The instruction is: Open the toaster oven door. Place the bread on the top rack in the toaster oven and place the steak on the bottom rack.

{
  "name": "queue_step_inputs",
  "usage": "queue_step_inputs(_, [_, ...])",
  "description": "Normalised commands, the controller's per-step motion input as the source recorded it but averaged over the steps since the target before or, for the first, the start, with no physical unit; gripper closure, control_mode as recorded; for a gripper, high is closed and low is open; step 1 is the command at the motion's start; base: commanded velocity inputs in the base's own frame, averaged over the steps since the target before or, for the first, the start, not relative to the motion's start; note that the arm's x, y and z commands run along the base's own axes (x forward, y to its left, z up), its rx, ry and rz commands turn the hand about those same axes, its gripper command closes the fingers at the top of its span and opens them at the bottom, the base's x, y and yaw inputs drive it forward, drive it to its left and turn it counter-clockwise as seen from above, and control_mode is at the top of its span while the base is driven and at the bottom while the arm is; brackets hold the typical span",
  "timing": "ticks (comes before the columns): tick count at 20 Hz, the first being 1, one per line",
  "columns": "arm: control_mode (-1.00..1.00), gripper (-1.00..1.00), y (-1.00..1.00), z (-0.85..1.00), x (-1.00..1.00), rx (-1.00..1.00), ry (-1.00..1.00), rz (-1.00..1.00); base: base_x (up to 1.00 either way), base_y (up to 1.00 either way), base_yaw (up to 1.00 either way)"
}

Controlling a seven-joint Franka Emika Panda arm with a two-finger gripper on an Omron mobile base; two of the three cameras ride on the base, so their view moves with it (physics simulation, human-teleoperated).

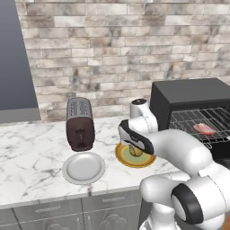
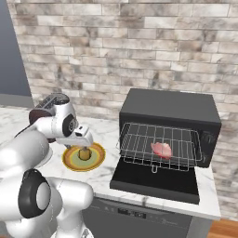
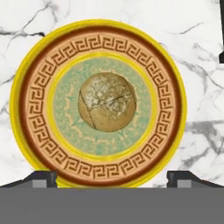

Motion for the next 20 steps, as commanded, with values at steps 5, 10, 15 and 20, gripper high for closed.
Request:
queue_step_inputs(5, [-1.0,-1.0,-0.1,-0.24,0.03,-0.01,-0.02,-0.03,0.0,0.0,0.0])
queue_step_inputs(10, [-1.0,-1.0,-0.02,-0.19,0.08,0.0,0.0,-0.01,0.0,0.0,0.0])
queue_step_inputs(15, [-1.0,-1.0,-0.01,-0.23,0.1,0.0,0.0,-0.01,0.0,0.0,0.0])
queue_step_inputs(20, [-1.0,-1.0,0.0,-0.16,0.2,0.0,0.0,-0.01,0.0,0.0,0.0])
